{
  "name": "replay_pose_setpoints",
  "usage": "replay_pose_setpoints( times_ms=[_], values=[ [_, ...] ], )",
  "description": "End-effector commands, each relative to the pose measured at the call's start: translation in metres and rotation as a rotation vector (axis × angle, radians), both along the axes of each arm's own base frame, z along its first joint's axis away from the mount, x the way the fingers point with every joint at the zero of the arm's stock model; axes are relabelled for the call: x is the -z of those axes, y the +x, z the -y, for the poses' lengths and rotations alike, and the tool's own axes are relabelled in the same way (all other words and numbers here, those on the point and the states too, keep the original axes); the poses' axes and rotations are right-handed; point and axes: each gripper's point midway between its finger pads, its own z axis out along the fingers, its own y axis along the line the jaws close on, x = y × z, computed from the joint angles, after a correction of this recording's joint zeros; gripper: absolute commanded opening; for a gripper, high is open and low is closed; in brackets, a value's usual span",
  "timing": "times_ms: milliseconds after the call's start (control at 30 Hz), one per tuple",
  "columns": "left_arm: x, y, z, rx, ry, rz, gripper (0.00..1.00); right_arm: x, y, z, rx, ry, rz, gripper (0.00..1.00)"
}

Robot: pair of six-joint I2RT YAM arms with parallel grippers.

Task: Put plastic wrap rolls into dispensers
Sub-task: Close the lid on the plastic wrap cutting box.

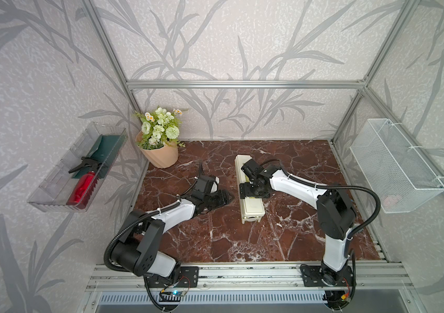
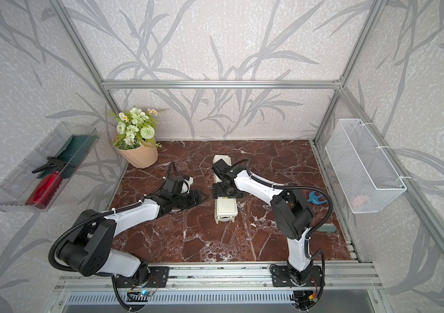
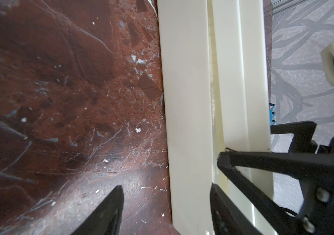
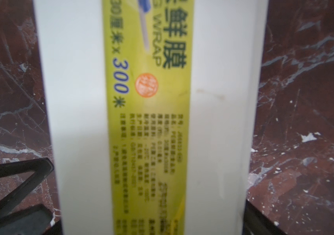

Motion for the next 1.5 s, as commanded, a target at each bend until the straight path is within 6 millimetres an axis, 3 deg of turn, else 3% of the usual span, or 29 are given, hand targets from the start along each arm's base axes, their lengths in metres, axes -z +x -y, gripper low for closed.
replay_pose_setpoints(
  times_ms=[0,200,400,667,1067,1233,1467],
  values=[
    [-0.001,0.003,0.004,0.0,-0.015,0.004,0.66,-0.017,-0.012,-0.002,-0.03,0.015,0.016,0.92],
    [0.002,0.003,0.007,0.006,-0.024,-0.002,0.66,-0.023,-0.016,-0.008,-0.041,0.035,0.01,0.99],
    [0.0,0.004,0.01,0.011,-0.029,0.003,0.66,-0.016,-0.022,-0.005,-0.052,-0.007,0.0,1.0],
    [0.0,0.005,0.012,0.016,-0.03,0.003,0.65,-0.018,-0.028,0.001,-0.054,-0.026,0.006,0.91],
    [0.003,0.006,0.016,0.019,-0.038,-0.004,0.63,-0.017,-0.041,-0.005,-0.057,0.004,0.001,0.9],
    [0.003,0.005,0.021,0.022,-0.06,-0.006,0.49,-0.015,-0.047,-0.006,-0.055,0.01,-0.012,0.97],
    [0.008,0.006,0.034,0.035,-0.102,-0.025,0.36,-0.014,-0.049,-0.007,-0.045,-0.009,0.021,0.92]
  ],
)
